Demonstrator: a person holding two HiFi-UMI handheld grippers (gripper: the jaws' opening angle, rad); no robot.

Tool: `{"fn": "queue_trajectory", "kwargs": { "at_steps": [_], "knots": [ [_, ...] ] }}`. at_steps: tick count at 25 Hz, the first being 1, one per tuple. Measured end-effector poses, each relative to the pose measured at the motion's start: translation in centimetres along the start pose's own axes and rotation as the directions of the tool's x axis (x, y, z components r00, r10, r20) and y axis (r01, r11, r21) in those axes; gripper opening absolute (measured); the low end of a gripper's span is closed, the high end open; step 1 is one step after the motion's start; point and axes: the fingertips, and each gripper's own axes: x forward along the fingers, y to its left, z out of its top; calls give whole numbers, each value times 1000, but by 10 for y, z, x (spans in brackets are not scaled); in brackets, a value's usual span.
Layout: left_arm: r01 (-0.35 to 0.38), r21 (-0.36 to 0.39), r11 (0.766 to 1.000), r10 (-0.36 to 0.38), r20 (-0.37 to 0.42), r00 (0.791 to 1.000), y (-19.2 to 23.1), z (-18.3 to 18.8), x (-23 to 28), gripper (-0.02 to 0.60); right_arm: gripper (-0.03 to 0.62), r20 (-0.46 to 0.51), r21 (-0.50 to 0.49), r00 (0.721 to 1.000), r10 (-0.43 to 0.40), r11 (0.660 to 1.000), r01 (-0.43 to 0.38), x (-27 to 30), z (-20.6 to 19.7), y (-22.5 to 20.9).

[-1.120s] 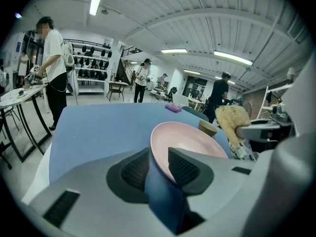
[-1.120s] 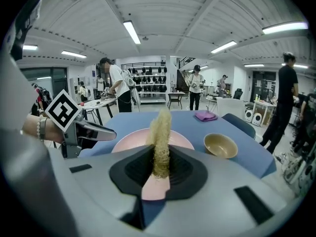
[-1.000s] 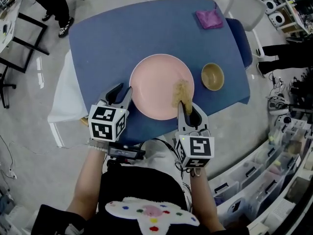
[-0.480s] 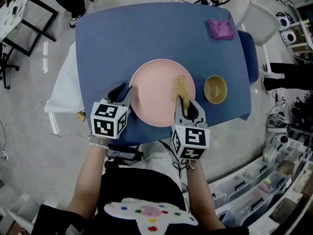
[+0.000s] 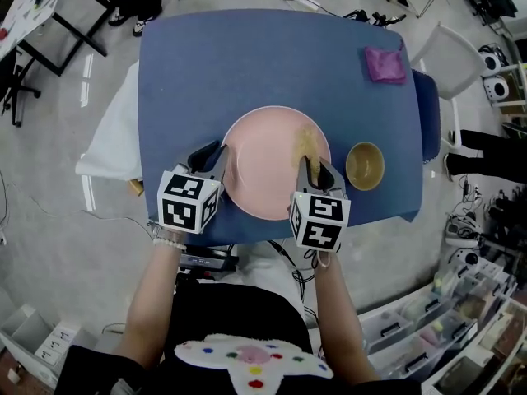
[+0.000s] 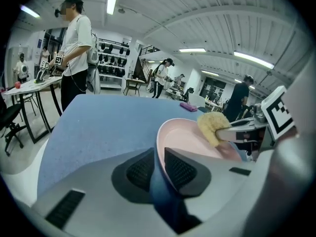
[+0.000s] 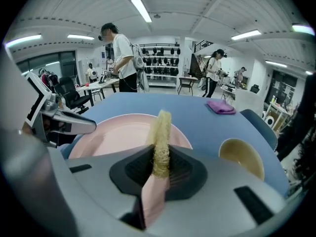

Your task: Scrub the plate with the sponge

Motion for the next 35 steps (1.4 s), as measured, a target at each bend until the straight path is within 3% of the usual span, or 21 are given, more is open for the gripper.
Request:
{"fn": "queue_trajectory", "kwargs": {
  "at_steps": [11, 22, 35],
  "knots": [
    [-18, -4, 1000, 18, 6, 1000, -4, 0, 1, 44, 57, -125, -55, 992, -21, 998, 14, 27, -9, -10],
    [-18, -23, 1000, 18, 16, 1000, -3, 1, 0, 43, 57, -260, -78, 965, -30, 997, 10, 39, -12, -9],
    [-8, -34, 999, 9, 16, 1000, -3, 2, 1, 43, 55, -235, -144, 972, 28, 988, -63, 58, 8, 19]
  ]
}}
